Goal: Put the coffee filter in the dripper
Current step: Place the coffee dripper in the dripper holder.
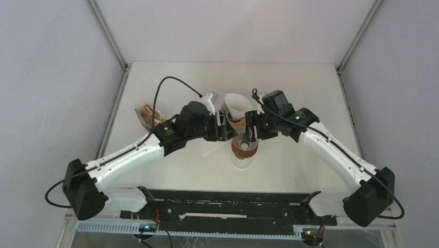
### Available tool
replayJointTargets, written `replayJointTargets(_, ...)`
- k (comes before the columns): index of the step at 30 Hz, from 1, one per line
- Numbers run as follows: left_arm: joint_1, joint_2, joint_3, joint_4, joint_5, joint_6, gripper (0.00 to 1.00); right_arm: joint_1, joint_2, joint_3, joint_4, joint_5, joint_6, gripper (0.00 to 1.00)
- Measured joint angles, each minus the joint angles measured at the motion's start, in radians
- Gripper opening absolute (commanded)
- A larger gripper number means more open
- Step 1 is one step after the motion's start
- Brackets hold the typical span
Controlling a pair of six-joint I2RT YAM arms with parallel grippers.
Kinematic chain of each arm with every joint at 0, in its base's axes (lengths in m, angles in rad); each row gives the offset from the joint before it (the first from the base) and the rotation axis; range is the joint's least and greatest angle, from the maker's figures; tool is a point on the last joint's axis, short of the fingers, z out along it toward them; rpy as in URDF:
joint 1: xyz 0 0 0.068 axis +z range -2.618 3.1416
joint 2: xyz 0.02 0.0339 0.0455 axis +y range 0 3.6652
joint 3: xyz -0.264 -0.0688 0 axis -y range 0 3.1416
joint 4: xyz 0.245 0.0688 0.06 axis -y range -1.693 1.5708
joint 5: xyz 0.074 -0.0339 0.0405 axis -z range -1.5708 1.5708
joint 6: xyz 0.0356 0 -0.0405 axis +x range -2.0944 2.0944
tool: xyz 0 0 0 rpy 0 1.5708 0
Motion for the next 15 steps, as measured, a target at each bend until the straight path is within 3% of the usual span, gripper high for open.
replayJointTargets(9, 0.048, -0.135, 0.0, -0.053, -0.095, 0.025, 0.89, -0.03, -0.084, 0.05, -0.02, 0.028, -0.02, 0.82)
replayJointTargets(15, 0.114, -0.278, -0.002, -0.126, -0.229, 0.038, 0.92, -0.042, -0.217, 0.038, 0.016, 0.095, -0.035, 0.84)
